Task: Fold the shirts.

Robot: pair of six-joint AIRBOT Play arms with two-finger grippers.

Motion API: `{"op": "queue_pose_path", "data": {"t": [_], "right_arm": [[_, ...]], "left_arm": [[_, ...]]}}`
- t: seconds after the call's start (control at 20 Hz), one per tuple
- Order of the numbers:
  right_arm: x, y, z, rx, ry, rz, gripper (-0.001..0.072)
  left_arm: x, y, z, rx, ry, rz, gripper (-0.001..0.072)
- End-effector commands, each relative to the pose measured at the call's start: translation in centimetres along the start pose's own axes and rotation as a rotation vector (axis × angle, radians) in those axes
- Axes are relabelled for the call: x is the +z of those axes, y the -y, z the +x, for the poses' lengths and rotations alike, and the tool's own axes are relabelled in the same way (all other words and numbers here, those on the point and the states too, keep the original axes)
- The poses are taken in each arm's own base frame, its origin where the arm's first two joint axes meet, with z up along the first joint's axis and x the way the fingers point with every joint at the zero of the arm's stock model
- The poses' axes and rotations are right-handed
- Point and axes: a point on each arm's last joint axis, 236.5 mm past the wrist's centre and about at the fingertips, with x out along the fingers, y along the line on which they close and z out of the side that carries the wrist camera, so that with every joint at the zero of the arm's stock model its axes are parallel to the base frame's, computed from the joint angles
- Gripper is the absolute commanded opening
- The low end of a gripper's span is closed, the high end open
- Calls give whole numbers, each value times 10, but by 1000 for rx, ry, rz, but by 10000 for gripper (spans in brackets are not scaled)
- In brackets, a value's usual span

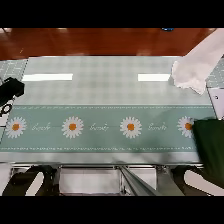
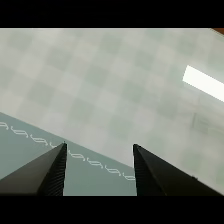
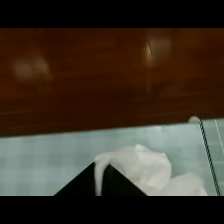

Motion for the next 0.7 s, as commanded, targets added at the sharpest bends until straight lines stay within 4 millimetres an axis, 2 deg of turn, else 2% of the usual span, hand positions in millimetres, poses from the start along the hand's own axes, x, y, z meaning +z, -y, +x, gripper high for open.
{"op": "queue_pose_path", "data": {"t": [0.0, 0.1, 0.3, 0.5, 0.65], "right_arm": [[62, -70, -79, 112, 185, -99, 20], [76, -110, -107, 183, 232, -161, 20], [85, -180, -138, 334, 311, -225, 20], [75, -247, -160, 504, 335, -263, 20], [48, -303, -179, 665, 280, -295, 20]], "left_arm": [[-8, 7, -25, -47, 32, 10, 506], [-22, 15, -26, -78, 17, 35, 506], [-55, 39, -19, -165, -69, 52, 506], [-73, 52, -17, -206, -111, 93, 506], [-76, 53, -16, -207, -117, 98, 506]]}}
